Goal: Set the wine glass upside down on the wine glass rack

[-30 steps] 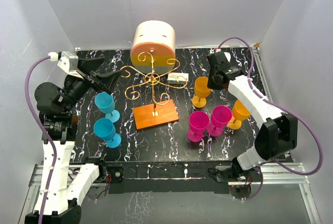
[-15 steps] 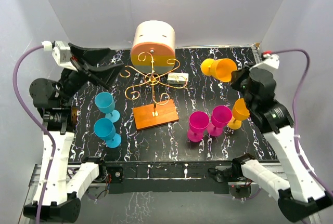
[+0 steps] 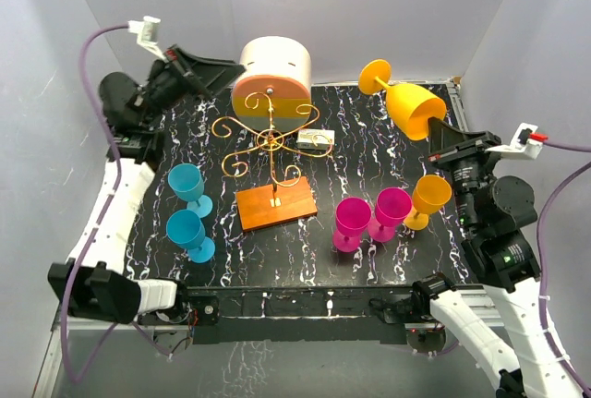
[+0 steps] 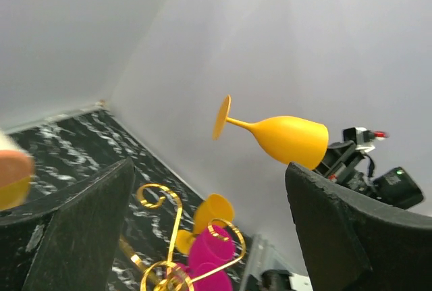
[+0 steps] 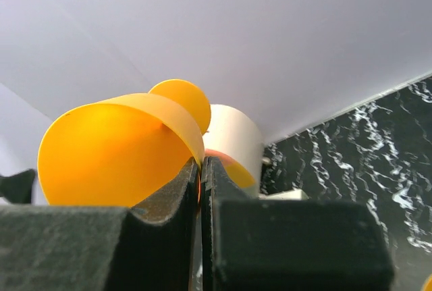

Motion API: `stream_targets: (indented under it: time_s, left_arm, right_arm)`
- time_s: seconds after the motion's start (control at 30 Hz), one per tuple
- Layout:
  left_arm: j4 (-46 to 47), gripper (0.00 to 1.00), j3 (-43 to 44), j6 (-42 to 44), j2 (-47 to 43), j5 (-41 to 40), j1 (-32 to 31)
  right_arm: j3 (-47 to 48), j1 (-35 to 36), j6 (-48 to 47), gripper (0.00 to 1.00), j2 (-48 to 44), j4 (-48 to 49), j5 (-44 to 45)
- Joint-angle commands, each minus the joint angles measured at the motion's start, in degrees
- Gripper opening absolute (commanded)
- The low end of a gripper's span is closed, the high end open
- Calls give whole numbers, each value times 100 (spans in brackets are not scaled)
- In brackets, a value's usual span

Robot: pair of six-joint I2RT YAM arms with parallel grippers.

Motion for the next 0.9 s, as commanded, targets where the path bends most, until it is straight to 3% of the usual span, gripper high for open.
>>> stream_targets:
  time_s: [0.0, 0.13, 0.33, 0.57, 0.87]
  left_arm:
    - [-15, 88, 764, 46, 354, -168, -1169]
    - [-102, 87, 1244, 246, 680, -584, -2172]
    - [861, 88, 1190, -797, 1148, -1234, -2801]
    - [1036, 81, 1263, -865, 1496, -2053, -3797]
    - [1881, 73, 897, -1211, 1626, -3132, -4301]
  right_arm:
    - [-171, 16, 473, 0, -231, 931, -10]
    - [-101, 15, 608, 0, -233, 1115, -65]
    - [131, 16, 707, 0, -112, 1364, -307]
    - [72, 16, 673, 0, -69, 1890, -946]
    - [27, 9, 657, 0, 95, 2235, -1366]
